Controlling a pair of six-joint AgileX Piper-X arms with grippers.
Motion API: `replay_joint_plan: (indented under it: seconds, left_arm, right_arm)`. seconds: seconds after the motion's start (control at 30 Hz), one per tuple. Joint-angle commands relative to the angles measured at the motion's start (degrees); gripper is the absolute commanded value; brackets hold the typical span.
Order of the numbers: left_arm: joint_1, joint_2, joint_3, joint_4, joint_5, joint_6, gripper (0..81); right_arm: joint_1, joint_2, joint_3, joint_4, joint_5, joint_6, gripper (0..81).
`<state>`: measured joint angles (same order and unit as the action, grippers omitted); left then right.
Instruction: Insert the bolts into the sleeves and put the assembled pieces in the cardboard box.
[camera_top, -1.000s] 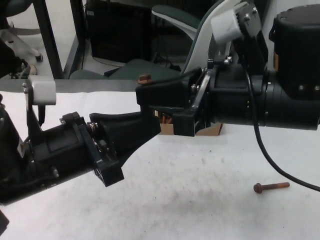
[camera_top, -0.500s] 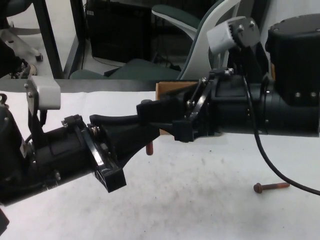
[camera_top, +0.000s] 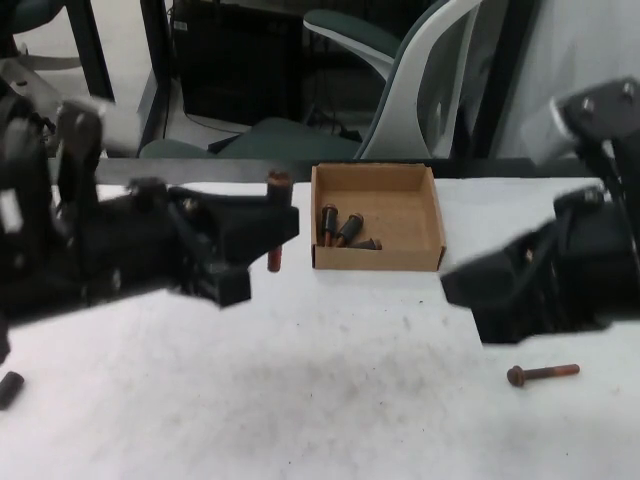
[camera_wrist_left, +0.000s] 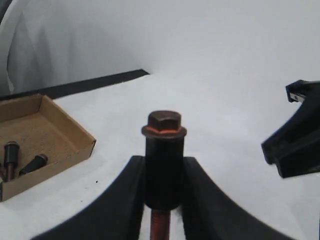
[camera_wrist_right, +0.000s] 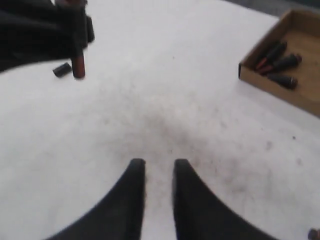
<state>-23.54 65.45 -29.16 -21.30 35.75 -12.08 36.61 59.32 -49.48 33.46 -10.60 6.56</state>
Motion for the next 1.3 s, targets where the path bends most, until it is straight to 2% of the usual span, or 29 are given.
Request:
replay_joint_plan:
  seconds: [0.0, 0.17, 0.37, 0.67, 0.83, 1.0, 1.2, 1.27]
  left_arm:
    - [0.14, 3.46, -8.72, 12.62, 0.37, 2.02, 0.8]
    - [0.14, 10.28, -16.88, 20.65, 0.37, 1.59, 0.8]
    - [0.28, 19.93, -29.60, 29.89, 0.37, 0.49, 0.8]
    - [0.28, 33.60, -50.73, 48.87, -1.32, 11.00, 0.8]
    - [0.28, 41.10, -60.86, 55.67, -2.24, 13.07, 0.8]
    - [0.28, 47.17, -68.82, 59.36, -2.24, 16.36, 0.8]
    - [0.28, 52.54, -75.08, 60.09, -2.24, 25.38, 0.8]
    - [0.28, 54.42, -77.00, 60.09, -2.76, 29.26, 0.8]
  right_arm:
    - [-0.31, -0.46, -0.09, 8.91, 1.34, -1.70, 0.7]
    - [-0.52, -0.46, -0.09, 14.68, 1.34, -10.54, 0.6]
    - [-4.13, -0.46, -0.09, 21.78, 0.99, -18.78, 0.6]
    - [-11.80, -0.06, -0.09, 28.59, -0.89, -33.52, 0.6]
    - [-15.62, 3.47, -0.09, 28.95, -1.32, -40.09, 0.6]
    - [-17.41, 9.36, -0.09, 28.95, -1.33, -45.07, 0.6]
    - [-18.25, 15.76, -0.09, 28.05, 3.04, -60.61, 0.6]
    - [-18.68, 17.28, -0.09, 26.67, 4.11, -62.81, 0.6]
